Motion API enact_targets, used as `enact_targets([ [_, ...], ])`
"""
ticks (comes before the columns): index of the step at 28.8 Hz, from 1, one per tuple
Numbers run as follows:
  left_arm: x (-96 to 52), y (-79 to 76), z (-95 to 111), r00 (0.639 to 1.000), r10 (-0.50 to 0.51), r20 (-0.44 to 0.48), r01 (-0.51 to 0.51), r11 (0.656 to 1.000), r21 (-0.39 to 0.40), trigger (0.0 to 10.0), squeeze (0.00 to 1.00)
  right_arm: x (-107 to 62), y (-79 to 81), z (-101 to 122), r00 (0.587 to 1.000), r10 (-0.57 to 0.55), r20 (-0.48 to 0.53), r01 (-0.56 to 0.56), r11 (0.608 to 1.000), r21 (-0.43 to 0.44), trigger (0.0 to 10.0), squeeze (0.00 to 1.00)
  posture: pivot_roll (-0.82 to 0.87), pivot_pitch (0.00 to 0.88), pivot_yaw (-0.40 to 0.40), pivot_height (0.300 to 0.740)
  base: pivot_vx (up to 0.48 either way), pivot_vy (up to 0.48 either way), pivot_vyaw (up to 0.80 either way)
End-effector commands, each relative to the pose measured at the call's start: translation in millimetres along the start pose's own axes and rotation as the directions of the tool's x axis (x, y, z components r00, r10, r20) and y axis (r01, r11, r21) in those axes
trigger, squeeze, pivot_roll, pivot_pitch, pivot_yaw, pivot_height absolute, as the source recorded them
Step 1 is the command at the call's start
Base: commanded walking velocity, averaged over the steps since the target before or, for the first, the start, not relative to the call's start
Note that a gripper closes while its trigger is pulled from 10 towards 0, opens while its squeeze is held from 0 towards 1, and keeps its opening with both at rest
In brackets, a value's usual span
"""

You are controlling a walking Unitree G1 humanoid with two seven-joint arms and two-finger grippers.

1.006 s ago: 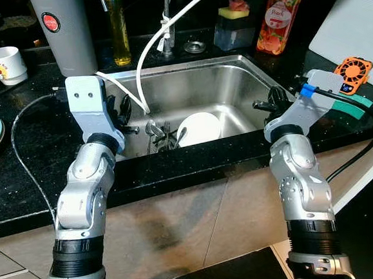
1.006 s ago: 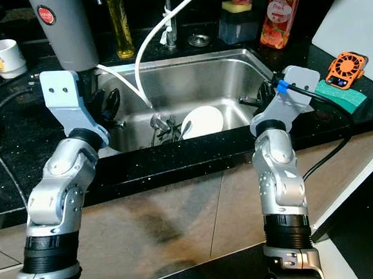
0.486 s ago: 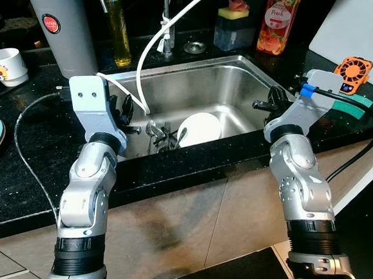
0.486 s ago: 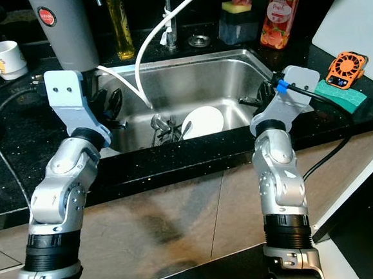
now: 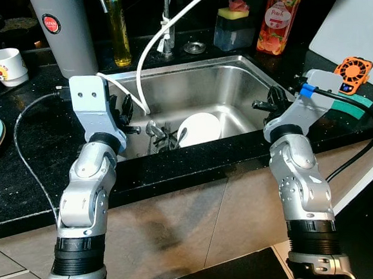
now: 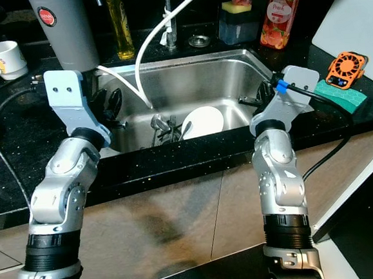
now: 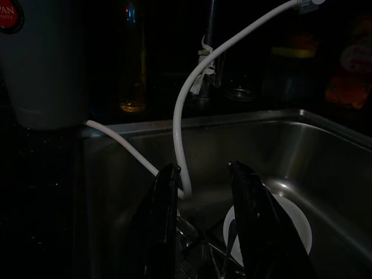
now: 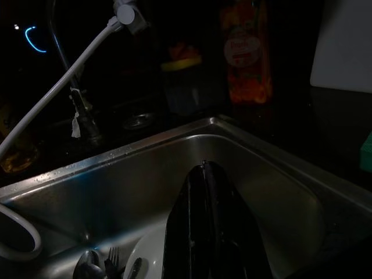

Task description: Kitchen organization

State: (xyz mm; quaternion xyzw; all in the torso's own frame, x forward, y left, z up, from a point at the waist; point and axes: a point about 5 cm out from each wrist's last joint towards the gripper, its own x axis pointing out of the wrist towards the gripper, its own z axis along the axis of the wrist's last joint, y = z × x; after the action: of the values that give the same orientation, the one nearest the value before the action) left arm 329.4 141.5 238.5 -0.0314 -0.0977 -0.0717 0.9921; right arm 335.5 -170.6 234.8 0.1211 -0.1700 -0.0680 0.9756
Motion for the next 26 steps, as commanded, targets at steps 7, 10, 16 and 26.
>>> enact_targets([
  [7, 1.3, -0.4, -1.3, 1.000, -0.002, 0.000, 0.002, 1.000, 0.007, 10.0, 0.00, -0.1, -2.2, 0.7, 1.000, 0.001, 0.007, -0.001, 1.000, 0.002, 10.0, 0.00, 0.10, 0.016, -0.009, 0.740, 0.000, 0.000, 0.00],
  [10, 1.3, 0.0, -1.1, 1.000, -0.001, 0.000, 0.001, 1.000, 0.007, 10.0, 0.00, 0.2, -1.8, 0.9, 1.000, 0.003, 0.007, -0.003, 1.000, 0.002, 10.0, 0.00, 0.10, 0.015, -0.010, 0.740, 0.000, 0.000, 0.00],
  [16, 1.5, 0.3, -0.8, 1.000, -0.001, 0.002, 0.001, 1.000, 0.009, 10.0, 0.00, 0.5, -1.3, 0.9, 1.000, 0.005, 0.008, -0.005, 1.000, 0.003, 10.0, 0.00, 0.10, 0.014, -0.010, 0.740, 0.000, 0.000, 0.00],
  [26, 1.4, 0.5, -1.1, 1.000, -0.002, 0.003, 0.002, 1.000, 0.012, 10.0, 0.00, 0.6, -1.3, 1.2, 1.000, 0.006, 0.009, -0.006, 1.000, 0.002, 10.0, 0.00, 0.10, 0.005, -0.010, 0.740, 0.000, 0.000, 0.00],
])
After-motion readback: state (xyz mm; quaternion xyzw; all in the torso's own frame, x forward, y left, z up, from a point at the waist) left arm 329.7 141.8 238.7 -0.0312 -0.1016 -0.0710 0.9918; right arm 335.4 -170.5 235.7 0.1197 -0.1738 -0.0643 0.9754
